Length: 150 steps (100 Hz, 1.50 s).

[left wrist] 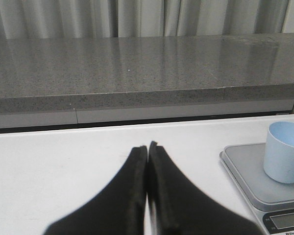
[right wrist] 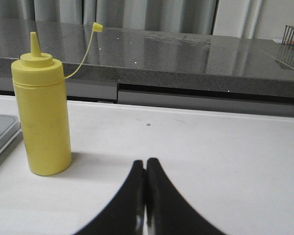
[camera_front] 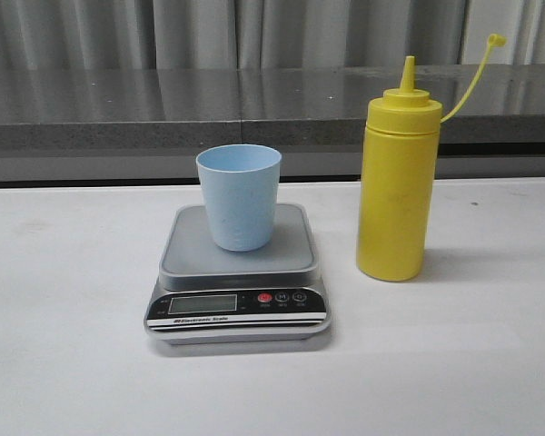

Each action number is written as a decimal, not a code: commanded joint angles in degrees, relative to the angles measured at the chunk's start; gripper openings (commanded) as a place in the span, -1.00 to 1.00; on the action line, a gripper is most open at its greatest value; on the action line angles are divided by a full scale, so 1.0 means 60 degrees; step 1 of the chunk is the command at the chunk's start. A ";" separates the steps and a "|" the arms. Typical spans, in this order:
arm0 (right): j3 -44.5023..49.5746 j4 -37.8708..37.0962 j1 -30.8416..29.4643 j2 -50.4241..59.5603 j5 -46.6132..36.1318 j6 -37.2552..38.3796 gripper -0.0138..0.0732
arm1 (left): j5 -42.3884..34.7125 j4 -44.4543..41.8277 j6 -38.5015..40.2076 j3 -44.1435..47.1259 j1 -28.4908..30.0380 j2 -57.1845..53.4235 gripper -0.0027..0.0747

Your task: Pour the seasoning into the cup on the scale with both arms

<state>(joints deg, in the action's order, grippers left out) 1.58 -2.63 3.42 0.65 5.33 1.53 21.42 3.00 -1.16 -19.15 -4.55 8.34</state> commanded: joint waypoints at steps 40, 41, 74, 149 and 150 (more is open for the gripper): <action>-0.0213 0.0013 -0.0031 0.0187 -0.0805 -0.0048 -0.84 | -0.0750 0.0109 0.0091 -0.0242 0.0007 0.0119 -0.98; -0.0213 0.0013 -0.0031 0.0187 -0.0805 -0.0048 -0.84 | -0.0750 0.0109 0.0091 -0.0242 0.0007 0.0119 -0.98; -0.0213 0.0013 -0.0031 0.0187 -0.0805 -0.0048 -0.84 | -0.1423 0.0065 0.0091 0.0108 0.0007 0.0119 -0.98; -0.0213 0.0013 -0.0031 0.0187 -0.0805 -0.0048 -0.84 | -0.3966 -0.0159 0.0091 0.3580 0.0007 -0.1743 -0.98; -0.0213 0.0013 -0.0031 0.0187 -0.0805 -0.0048 -0.84 | -0.3966 -0.0159 0.0091 0.3580 0.0007 -0.1743 -0.98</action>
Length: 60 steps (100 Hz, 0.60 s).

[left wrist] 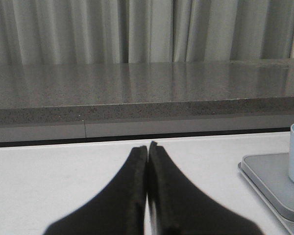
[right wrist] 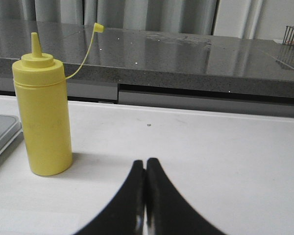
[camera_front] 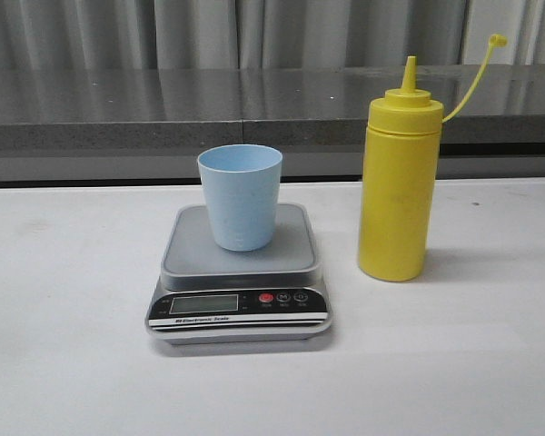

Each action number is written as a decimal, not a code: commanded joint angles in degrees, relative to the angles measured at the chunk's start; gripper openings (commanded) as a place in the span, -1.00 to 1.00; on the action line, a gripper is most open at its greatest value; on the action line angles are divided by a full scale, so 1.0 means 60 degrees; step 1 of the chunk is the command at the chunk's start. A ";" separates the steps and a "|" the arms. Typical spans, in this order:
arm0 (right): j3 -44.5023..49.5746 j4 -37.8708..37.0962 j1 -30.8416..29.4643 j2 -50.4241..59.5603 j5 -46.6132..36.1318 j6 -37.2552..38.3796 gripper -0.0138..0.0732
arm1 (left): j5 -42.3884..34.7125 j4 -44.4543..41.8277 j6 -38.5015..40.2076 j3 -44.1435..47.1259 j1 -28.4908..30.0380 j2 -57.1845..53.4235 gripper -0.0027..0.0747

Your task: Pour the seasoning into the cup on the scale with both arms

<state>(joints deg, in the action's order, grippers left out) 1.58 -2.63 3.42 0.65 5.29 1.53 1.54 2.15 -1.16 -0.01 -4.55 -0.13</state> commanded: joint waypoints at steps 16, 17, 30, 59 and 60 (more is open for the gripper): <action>-0.0213 0.0013 -0.0031 0.0178 -0.0797 -0.0048 -0.84 | -0.0572 -0.0131 0.0091 0.0390 0.0007 -0.0292 -0.98; -0.0213 0.0013 -0.0031 0.0178 -0.0797 -0.0048 -0.84 | -0.0572 -0.0131 0.0091 0.0390 0.0007 -0.0292 -0.98; -0.0213 0.0013 -0.0031 0.0178 -0.0797 -0.0048 -0.84 | -0.0572 -0.0131 0.0091 0.0390 0.0007 -0.0292 -0.98; -0.0213 0.0013 -0.0031 0.0178 -0.0797 -0.0048 -0.84 | -0.0572 -0.0131 0.0091 0.0390 0.0007 -0.0292 -0.98; -0.0213 0.0013 -0.0031 0.0178 -0.0797 -0.0048 -0.84 | -0.0572 -0.0131 0.0091 0.0390 0.0007 -0.0292 -0.98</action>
<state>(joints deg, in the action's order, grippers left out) 1.58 -2.63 3.42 0.65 5.20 1.53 2.17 1.39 -1.16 -0.01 -4.55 -0.25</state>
